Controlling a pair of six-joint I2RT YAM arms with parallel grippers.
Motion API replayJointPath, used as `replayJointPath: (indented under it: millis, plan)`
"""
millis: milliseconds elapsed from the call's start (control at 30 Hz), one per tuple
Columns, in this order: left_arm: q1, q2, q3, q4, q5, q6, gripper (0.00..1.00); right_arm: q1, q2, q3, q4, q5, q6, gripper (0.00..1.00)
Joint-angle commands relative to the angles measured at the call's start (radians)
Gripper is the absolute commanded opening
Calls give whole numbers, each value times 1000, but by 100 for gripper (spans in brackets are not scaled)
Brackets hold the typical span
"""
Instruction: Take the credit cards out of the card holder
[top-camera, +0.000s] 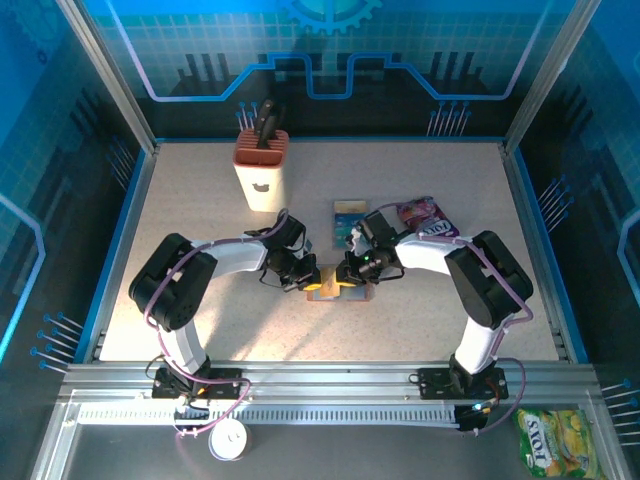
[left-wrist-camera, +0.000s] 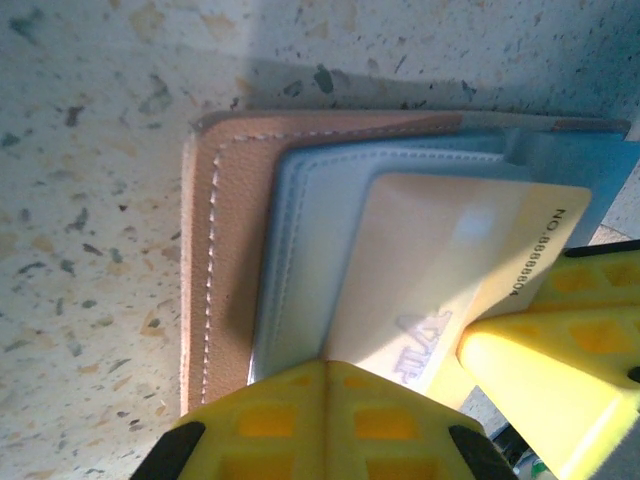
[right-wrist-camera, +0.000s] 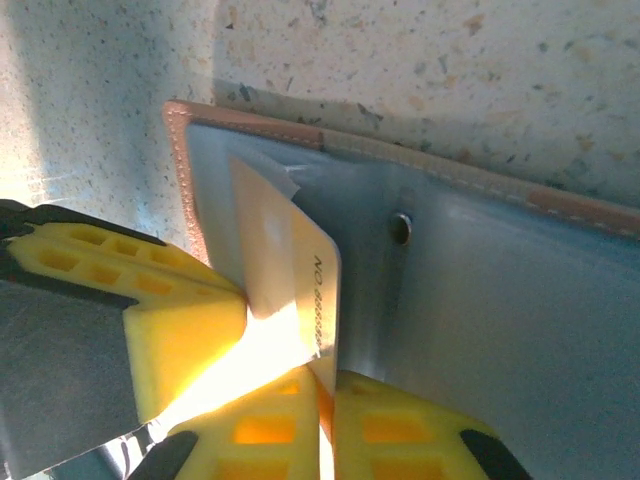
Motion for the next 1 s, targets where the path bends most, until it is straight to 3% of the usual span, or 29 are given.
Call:
replayJointPath:
  millis: [0,967]
  plan:
    - [2,12,8,-49,-28,17,0,-21,-34,-14,-38,10,-19,9]
    - [4,-14,13,-47,-30,20,2,-54,-110,26,-230,98,-115,7]
